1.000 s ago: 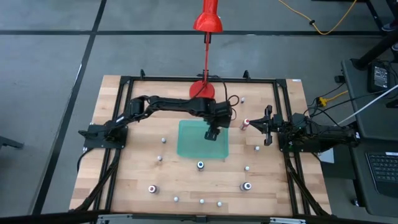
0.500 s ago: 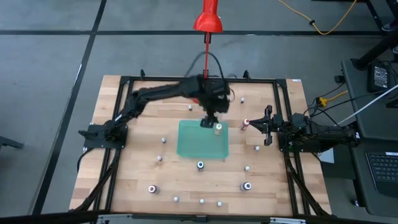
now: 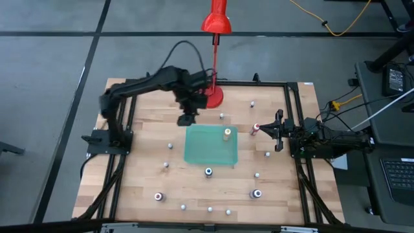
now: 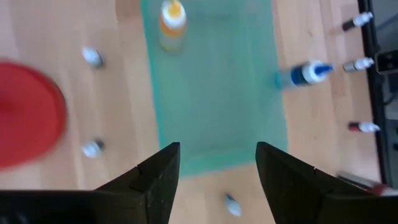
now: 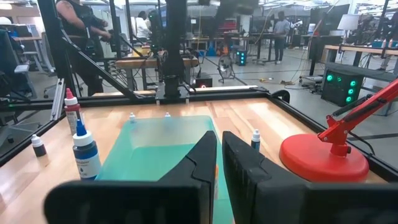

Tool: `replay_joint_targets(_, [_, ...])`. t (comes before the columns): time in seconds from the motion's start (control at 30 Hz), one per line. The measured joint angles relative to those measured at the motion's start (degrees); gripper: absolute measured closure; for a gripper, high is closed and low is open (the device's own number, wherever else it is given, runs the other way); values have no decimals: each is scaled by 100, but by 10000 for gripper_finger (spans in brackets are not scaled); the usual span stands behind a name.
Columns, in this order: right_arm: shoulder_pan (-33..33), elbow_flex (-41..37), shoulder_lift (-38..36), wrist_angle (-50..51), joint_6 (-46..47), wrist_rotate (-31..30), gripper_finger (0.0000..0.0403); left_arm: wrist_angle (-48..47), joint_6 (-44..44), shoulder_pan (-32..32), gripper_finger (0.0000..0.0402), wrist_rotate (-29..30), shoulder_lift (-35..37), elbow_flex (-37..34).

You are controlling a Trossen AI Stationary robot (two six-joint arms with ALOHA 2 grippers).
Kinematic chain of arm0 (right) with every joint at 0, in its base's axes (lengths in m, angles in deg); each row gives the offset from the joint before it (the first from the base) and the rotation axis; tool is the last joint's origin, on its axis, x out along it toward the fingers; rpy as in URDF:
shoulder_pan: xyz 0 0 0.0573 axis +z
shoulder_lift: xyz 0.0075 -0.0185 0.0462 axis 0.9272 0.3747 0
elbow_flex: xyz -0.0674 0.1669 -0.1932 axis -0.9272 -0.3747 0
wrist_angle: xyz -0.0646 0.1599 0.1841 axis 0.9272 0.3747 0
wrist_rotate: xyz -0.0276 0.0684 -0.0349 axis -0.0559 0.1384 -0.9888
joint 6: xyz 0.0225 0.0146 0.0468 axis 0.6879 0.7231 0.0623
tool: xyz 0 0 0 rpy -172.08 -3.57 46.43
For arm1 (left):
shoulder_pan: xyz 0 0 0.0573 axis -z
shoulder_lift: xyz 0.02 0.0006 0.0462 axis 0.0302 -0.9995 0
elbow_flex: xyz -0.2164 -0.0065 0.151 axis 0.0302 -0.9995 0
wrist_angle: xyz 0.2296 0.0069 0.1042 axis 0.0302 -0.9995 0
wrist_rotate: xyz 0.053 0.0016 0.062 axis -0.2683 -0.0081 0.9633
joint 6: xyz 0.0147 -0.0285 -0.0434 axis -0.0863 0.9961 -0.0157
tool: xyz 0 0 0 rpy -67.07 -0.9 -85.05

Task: Pick & Place food coloring
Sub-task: Put the bottom small blue food coloring bottle into the green bin

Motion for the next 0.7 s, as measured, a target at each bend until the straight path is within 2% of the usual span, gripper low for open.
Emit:
replay_joint_targets(0.2, [1,0,0,2,0,0,372,1143,870,41,199,66,1485,-2573])
replay_joint_targets(0.33, [-1,0,0,0,0,0,372,1921,1619,104,200,168,2261,-4016])
replay_joint_targets(0.5, [1,0,0,2,0,0,372,2273,2422,366,198,698,2940,-5130])
replay_joint_targets(0.7, [1,0,0,1,0,0,372,2378,3258,773,180,1378,3393,-5733])
